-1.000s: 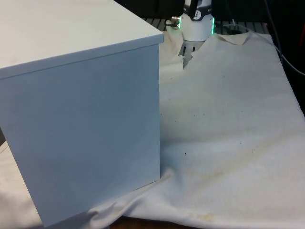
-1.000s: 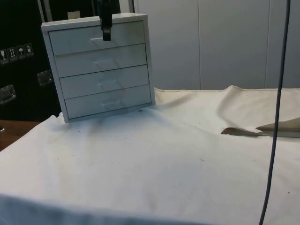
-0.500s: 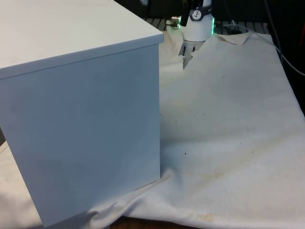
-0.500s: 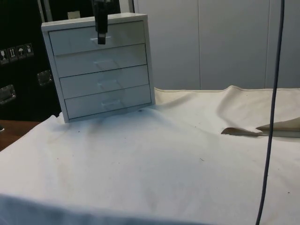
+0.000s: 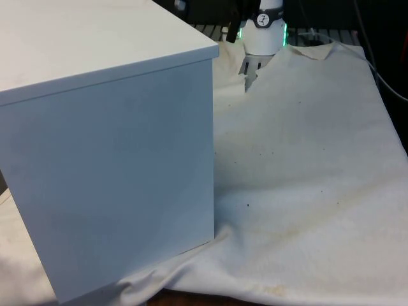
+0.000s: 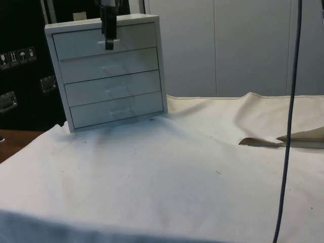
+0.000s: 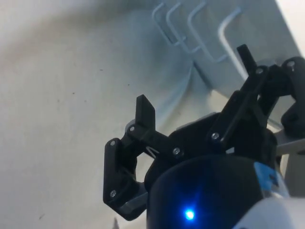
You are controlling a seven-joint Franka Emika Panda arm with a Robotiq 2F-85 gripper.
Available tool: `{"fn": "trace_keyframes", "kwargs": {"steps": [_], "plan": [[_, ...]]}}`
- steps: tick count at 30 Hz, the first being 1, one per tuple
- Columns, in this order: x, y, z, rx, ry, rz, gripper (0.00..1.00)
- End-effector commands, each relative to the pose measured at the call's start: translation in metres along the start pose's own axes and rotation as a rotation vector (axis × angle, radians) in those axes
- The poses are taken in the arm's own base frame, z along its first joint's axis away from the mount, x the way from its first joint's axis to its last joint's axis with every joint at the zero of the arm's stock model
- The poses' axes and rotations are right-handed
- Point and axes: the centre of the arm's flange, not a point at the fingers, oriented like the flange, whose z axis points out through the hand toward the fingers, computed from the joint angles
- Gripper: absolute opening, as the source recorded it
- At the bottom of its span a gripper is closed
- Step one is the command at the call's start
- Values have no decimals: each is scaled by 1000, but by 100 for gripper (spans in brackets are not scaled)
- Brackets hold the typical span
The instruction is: Open the drawer, then close it.
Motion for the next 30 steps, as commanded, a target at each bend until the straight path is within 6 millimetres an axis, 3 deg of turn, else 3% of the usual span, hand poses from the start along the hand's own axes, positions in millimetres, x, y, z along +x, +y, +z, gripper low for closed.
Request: {"fn": "trace_keyframes", "kwargs": {"steps": [1, 16, 30], "plan": [[0, 1, 2, -17, -1, -18, 100], [0, -3, 11, -42, -43, -110, 100], [-12, 10, 29, -98, -69, -149, 100]]}}
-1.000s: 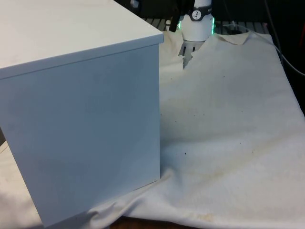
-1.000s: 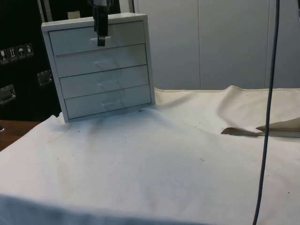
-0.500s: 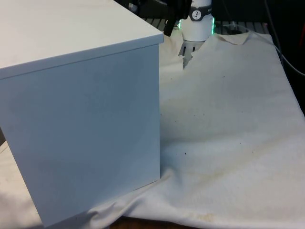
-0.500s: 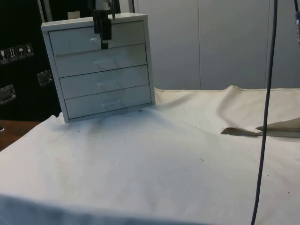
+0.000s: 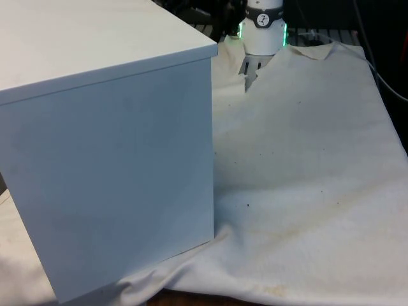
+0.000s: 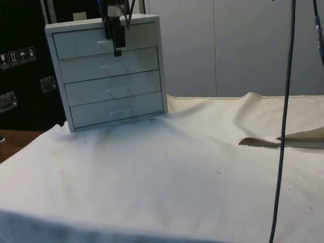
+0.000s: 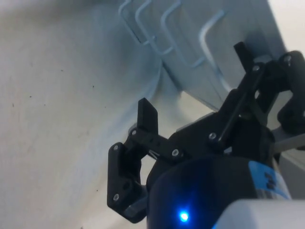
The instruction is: Open the drawer, then close it.
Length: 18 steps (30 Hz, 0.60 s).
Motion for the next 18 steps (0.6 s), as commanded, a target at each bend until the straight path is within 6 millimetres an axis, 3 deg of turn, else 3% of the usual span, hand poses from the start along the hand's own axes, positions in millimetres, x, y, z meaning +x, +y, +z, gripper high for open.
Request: {"fn": "trace_keyframes", "kwargs": {"steps": [1, 18], "plan": [[-1, 4, 3, -28, 6, 0, 100], [4, -5, 1, -28, 0, 15, 100]]}}
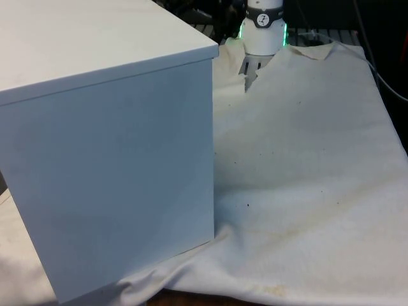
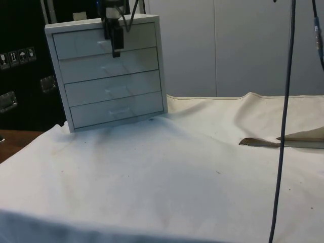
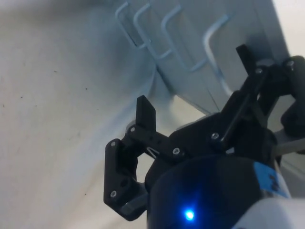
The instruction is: Open the drawer, then close it.
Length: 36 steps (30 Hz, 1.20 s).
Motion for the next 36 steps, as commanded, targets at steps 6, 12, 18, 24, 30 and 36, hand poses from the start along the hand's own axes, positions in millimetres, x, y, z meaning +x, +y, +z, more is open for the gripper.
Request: {"fn": "trace_keyframes", "kwargs": {"steps": [6, 12, 18, 24, 30, 36], "plan": [[4, -1, -1, -47, -17, 7, 100], [7, -6, -3, -61, -19, 12, 100], [10, -19, -3, -84, -20, 12, 100], [6, -25, 3, -97, -25, 14, 100], [6, -23, 4, -119, -30, 19, 100], [8, -24, 4, -148, -37, 25, 100]]}}
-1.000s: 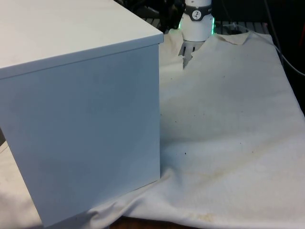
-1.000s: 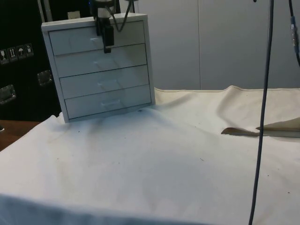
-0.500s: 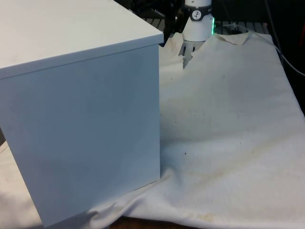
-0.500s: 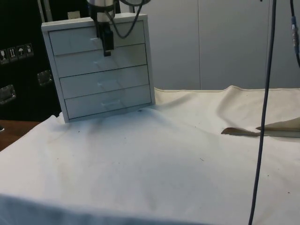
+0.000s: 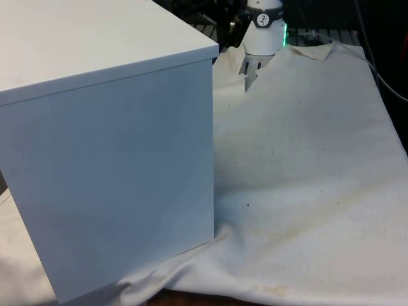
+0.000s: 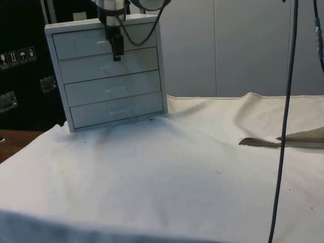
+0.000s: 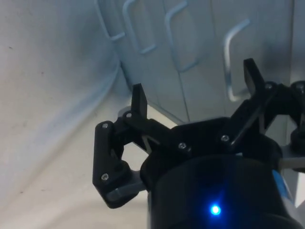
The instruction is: Open the drawer, then close it.
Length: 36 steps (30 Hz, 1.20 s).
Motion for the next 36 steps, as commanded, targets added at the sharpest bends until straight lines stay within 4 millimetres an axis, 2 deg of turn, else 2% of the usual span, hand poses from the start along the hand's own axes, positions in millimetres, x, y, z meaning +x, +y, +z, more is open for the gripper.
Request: {"fn": "trace_keyframes", "kwargs": {"steps": [1, 6, 8, 9, 12, 14, 17, 18, 23, 24, 25, 27, 28, 29, 30, 31, 35, 36], "plan": [[1, -1, 0, -5, -1, -1, 100], [3, -1, 0, -30, 2, 2, 99], [2, -2, -1, -17, -2, 2, 84], [3, -1, 0, -30, 2, 2, 84], [4, -1, 0, -31, 3, 3, 67], [4, -1, -1, -34, 3, 3, 50], [3, 3, -3, -31, 1, 3, 36], [4, 0, -1, -37, 4, 3, 36], [4, 0, -1, -43, 3, 3, 14], [4, 0, -1, -43, 3, 3, 4], [4, 0, -1, -43, 3, 3, 0], [5, 0, -1, -47, 5, 5, 0], [2, 13, -6, -53, 3, 11, 0], [5, 1, -2, -47, 3, 8, 0], [5, 1, -3, -48, 3, 7, 0], [2, 13, -6, -53, 3, 11, 0], [3, 11, -12, -52, 4, 10, 0], [2, 15, -7, -55, 3, 13, 0]]}}
